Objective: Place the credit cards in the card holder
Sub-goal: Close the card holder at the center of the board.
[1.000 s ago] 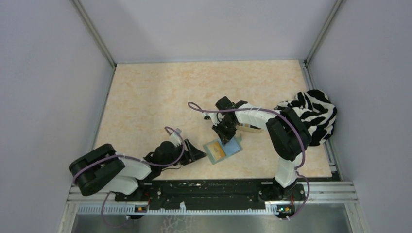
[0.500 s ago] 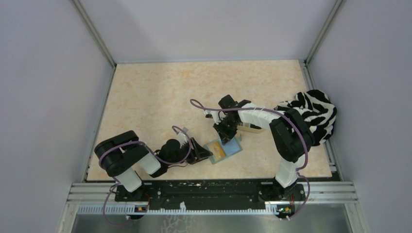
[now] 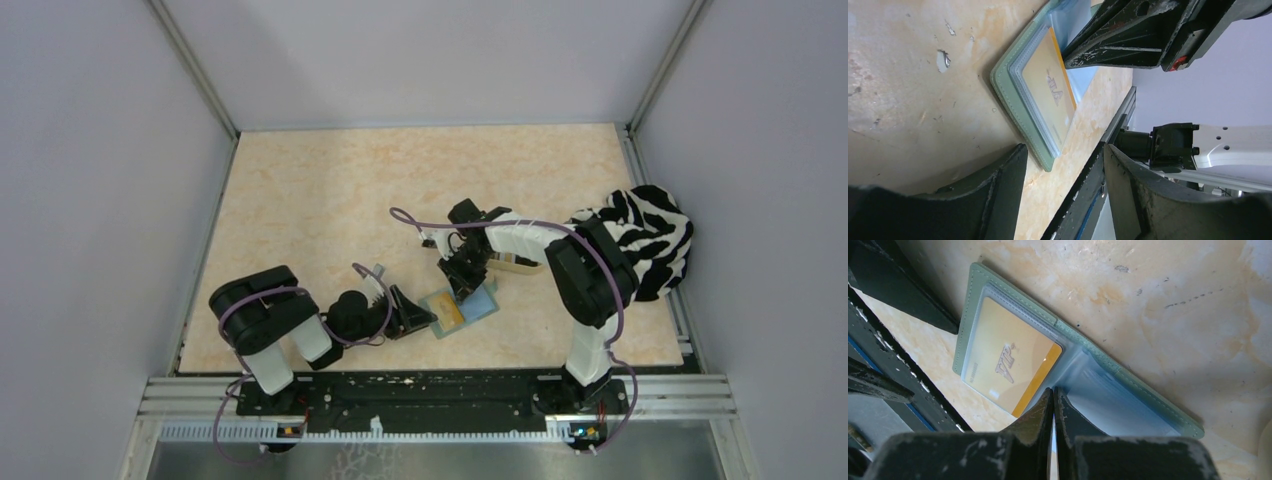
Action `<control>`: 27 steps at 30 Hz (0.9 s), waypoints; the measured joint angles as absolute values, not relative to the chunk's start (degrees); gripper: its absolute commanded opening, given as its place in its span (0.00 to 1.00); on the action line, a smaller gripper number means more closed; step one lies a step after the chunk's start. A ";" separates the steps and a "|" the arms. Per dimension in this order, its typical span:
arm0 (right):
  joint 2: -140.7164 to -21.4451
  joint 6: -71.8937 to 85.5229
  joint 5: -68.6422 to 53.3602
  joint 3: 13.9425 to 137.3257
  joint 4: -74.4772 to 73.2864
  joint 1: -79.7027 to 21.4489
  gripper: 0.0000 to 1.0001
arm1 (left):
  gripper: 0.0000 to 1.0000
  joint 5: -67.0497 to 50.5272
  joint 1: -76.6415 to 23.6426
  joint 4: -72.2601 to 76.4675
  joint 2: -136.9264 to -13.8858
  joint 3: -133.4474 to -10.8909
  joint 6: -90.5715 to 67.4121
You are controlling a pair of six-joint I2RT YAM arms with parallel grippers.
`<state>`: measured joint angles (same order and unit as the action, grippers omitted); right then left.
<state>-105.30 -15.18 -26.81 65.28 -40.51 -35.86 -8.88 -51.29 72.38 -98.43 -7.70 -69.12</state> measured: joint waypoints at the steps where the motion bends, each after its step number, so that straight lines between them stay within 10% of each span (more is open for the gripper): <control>1: -105.43 -15.14 -26.70 65.39 -40.58 -35.88 0.02 | 0.65 -8.93 -51.29 73.80 -99.20 -7.49 -69.04; 27: -105.65 -15.00 -27.99 65.69 -40.99 -35.88 0.02 | 0.56 -12.43 -51.29 86.74 -104.22 -10.81 -63.22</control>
